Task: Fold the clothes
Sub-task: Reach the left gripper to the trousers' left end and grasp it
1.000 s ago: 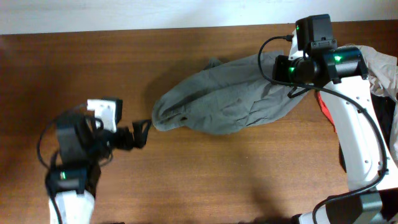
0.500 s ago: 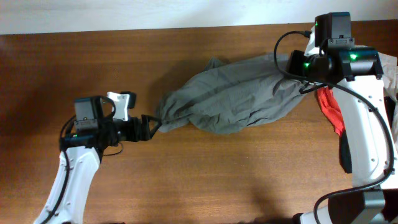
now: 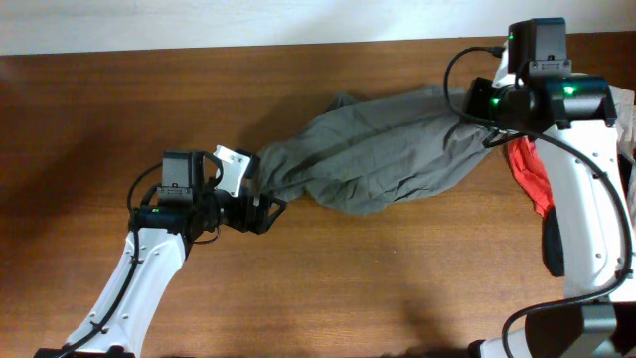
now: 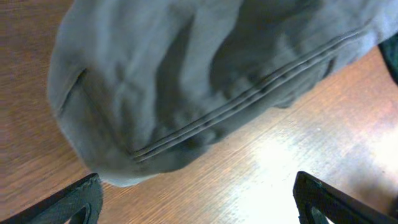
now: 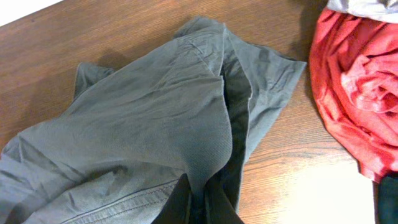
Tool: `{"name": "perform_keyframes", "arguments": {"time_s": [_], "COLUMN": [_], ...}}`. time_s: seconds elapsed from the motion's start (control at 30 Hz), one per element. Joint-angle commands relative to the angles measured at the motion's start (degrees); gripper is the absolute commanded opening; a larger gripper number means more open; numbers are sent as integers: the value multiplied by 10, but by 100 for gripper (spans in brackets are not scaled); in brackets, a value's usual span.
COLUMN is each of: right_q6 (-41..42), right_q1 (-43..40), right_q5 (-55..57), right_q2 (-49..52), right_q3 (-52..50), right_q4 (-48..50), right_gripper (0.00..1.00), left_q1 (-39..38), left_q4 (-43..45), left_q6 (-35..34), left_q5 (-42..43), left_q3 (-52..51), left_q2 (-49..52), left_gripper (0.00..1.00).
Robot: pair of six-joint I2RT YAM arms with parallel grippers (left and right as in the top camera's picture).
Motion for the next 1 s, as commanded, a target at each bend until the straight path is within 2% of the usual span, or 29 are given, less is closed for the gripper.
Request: {"name": "perform_keyframes", "arguments": {"time_s": [0.0,0.2,0.3,0.5,0.57,0.7,0.83,0.9,0.93,0.97], "right_q6": [-4,-5,-5,-5,-5,-5,-6,-6,-10,-12], "right_q1": [-14,-14,-14,-14,-14,-14,-14,-14,-14,-14], "right_q5": [-7,-55,-79,-93,-97,-96,-95,-93,-93,-88], "right_q2": [-2,-2,-2,-4,-5,-9,-11,-12,-12,-12], "right_q3": [18,18,18,18,18,18,18,21,24,28], "right_q4": [3,19,23,27,27,27,27,25,24,21], "right_gripper": [4,4,4,4,4,4,4,4,4,4], "left_q1": [-1,-9,-33,-77,-84,-86,-86,-86,-86,-86], "left_q4": [6,24,58,105,110,116,138,124,108,88], "left_q6": [12,27,31,31,31,31,31,31,31,31], "left_q5": [-28,-75,-125,-161,-161,-163,-200,-225,-234,-245], "left_q3": [3,3,3,3,3,3,5,19,31,47], "left_q2": [3,6,18,74,93,108,107,97,90,79], "left_gripper": [99,99,99,98,91,67,30,5,0,0]}}
